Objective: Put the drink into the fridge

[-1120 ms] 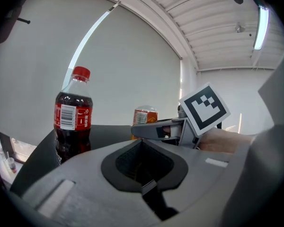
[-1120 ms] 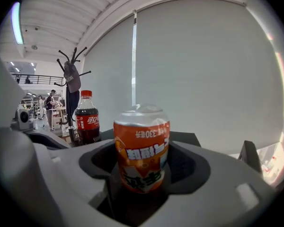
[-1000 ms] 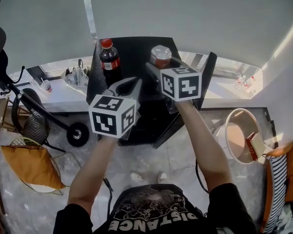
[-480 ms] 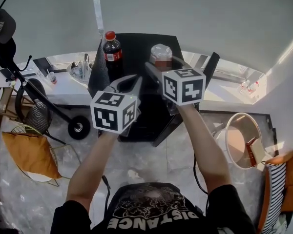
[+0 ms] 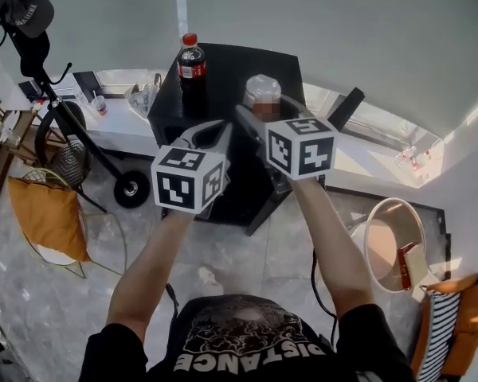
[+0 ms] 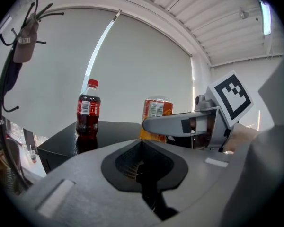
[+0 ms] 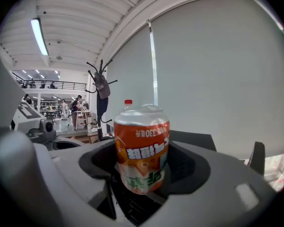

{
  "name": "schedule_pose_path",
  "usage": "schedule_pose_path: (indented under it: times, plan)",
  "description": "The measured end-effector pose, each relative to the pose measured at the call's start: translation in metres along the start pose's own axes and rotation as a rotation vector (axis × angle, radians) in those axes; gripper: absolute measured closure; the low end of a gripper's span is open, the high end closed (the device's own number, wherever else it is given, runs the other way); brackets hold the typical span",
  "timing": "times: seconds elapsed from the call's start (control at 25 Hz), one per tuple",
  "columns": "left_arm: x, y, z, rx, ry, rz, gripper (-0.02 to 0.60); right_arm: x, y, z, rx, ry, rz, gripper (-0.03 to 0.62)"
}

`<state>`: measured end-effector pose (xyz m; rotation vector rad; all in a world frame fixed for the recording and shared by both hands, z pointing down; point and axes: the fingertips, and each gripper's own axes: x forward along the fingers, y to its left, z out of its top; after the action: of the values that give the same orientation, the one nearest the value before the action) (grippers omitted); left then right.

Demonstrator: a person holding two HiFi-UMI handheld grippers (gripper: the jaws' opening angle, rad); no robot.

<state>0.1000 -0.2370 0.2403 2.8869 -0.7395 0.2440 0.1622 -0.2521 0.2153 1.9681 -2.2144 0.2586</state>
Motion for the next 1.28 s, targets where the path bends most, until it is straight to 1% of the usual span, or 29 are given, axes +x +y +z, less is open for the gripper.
schedule_pose_path:
  times: [0.44,0.72,0.92,1.08,1.28]
  plan:
    - [-0.052,-0.015,-0.031,-0.018,0.006,0.163,0.577,-0.034,0.051,-0.026,-0.021,-0.011,0.153,0.27]
    - [-0.082,-0.037,-0.062,-0.018,0.021,0.236,0.577,-0.061,0.081,-0.051,-0.016,-0.031,0.245,0.27]
    - [-0.097,-0.04,-0.088,-0.021,0.029,0.279,0.577,-0.07,0.101,-0.075,-0.016,-0.03,0.311,0.27]
    - [-0.104,-0.034,-0.105,-0.03,0.028,0.314,0.577,-0.067,0.11,-0.101,-0.001,-0.008,0.333,0.27]
    - [-0.102,-0.015,-0.13,-0.037,0.024,0.332,0.577,-0.049,0.116,-0.13,0.002,-0.001,0.327,0.27]
